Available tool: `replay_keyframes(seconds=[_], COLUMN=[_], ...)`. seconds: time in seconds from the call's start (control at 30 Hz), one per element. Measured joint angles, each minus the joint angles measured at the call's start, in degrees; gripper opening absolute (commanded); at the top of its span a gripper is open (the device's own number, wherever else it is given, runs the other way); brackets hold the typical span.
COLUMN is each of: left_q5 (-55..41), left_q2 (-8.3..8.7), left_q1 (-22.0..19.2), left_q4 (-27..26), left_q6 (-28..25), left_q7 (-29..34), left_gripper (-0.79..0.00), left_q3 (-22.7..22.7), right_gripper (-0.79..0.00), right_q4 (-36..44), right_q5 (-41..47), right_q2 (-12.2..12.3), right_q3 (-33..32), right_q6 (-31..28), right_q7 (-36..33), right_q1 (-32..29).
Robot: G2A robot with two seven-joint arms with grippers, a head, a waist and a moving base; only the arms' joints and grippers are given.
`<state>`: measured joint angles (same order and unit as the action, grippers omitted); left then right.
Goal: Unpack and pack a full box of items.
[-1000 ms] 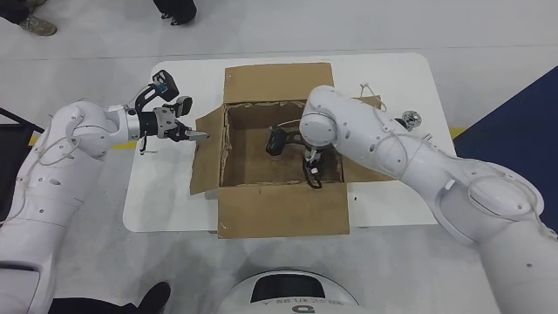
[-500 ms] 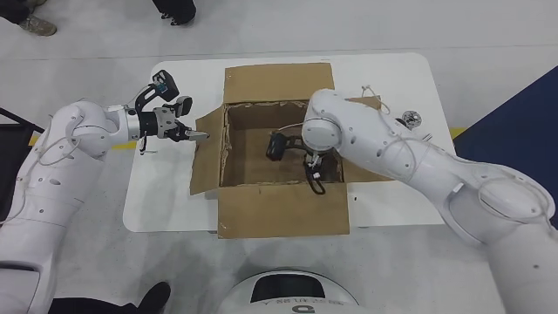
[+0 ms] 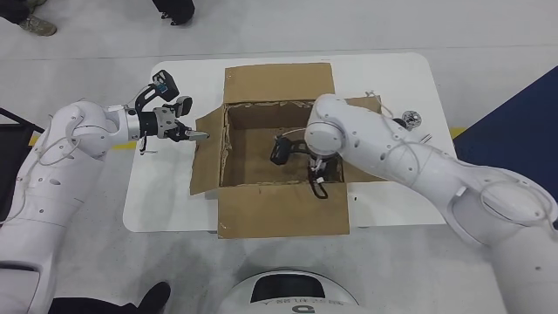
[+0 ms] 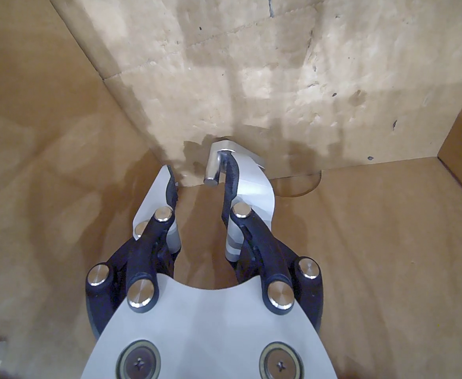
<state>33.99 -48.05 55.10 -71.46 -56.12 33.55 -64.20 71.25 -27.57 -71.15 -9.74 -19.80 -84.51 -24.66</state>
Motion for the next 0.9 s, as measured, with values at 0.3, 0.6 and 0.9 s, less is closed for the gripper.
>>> replay_keyframes(seconds=[0.3,0.6,0.9], left_q5=[0.0,0.0,0.0], left_q2=[0.00,0.00,0.00], left_q1=[0.0,0.0,0.0], left_q4=[0.0,0.0,0.0], left_q6=[0.0,0.0,0.0], left_q7=[0.0,0.0,0.0], left_gripper=[0.000,0.000,0.000], left_q3=[0.0,0.0,0.0], right_gripper=[-0.628,-0.785,-0.785], right_q4=[-2.6,-5.9,-2.2], right_q5=[-0.8,-0.5,-2.4], right_q2=[-2.1,-3.9,-3.9], right_q3=[0.0,0.0,0.0], right_q6=[0.0,0.6,-0.8], right_q7=[0.0,-0.6,0.8], right_q1=[0.2,0.4,1.6])
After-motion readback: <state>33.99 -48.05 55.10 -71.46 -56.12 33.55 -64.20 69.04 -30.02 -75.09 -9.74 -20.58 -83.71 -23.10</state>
